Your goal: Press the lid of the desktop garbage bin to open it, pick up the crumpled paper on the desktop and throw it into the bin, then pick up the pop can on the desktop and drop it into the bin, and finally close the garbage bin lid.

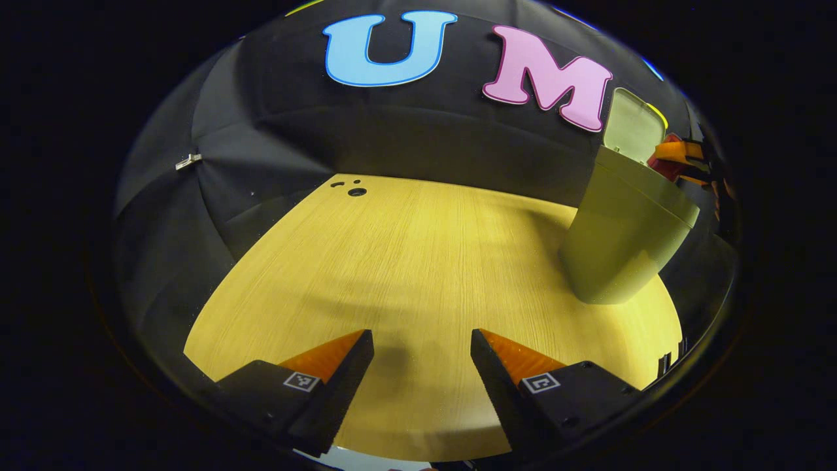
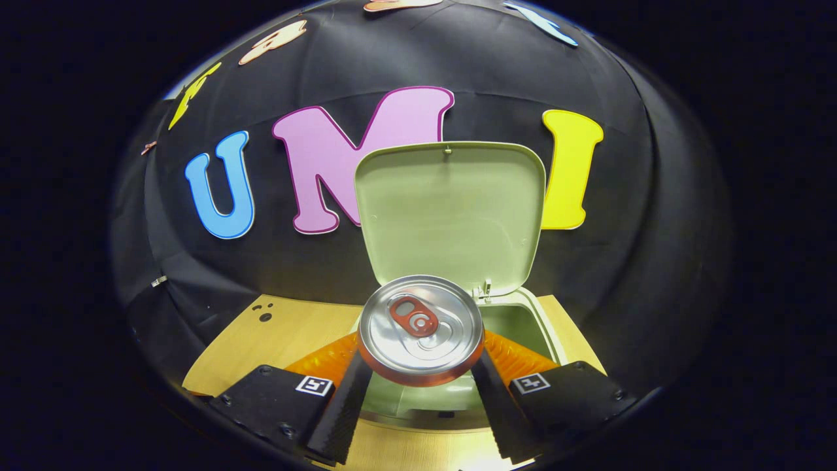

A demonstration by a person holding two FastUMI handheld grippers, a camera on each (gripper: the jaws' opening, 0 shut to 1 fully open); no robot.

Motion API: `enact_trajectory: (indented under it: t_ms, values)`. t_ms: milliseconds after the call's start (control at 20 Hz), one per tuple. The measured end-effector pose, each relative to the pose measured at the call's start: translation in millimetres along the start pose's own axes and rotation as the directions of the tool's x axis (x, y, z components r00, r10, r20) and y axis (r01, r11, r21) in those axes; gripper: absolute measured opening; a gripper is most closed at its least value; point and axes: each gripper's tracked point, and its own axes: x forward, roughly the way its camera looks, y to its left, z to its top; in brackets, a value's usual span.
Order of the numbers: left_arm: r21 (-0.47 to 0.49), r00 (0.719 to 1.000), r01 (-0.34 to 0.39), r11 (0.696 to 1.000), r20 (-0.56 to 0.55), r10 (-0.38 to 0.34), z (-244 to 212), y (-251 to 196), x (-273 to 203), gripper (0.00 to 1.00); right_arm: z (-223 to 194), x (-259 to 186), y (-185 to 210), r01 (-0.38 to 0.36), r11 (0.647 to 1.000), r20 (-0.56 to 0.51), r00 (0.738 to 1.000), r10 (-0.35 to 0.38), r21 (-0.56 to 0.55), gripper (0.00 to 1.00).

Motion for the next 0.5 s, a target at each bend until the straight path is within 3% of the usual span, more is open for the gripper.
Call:
enact_trajectory:
  t_ms: [350,500]
  values:
    - [-0.018,0.999,-0.038,0.999,0.000,0.038,-2.8,11.9,-4.9,0.96,11.9,13.1,3.8,-0.002,1.000,0.012,1.000,0.003,-0.028,0.86]
    - [-0.029,0.999,-0.051,0.998,0.000,0.051,-2.8,16.1,-6.2,0.96,36.0,13.8,6.5,0.001,0.999,0.063,0.998,0.002,-0.047,0.98]
